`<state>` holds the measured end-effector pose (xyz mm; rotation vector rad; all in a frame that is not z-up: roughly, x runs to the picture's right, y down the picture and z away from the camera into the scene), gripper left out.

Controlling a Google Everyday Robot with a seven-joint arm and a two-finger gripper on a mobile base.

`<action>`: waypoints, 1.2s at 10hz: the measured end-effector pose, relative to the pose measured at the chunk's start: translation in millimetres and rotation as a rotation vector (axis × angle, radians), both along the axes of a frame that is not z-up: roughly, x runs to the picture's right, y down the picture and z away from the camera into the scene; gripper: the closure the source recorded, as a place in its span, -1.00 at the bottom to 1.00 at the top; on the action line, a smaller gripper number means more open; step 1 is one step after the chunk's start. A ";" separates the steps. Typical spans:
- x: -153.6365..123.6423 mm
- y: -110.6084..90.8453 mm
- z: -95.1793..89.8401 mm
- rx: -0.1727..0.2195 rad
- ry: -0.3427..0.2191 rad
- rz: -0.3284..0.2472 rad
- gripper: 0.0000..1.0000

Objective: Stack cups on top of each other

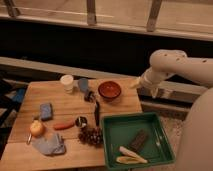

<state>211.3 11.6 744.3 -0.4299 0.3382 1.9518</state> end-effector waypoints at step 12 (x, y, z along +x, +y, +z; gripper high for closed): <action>-117.8 -41.6 24.8 0.025 -0.183 -0.104 -0.60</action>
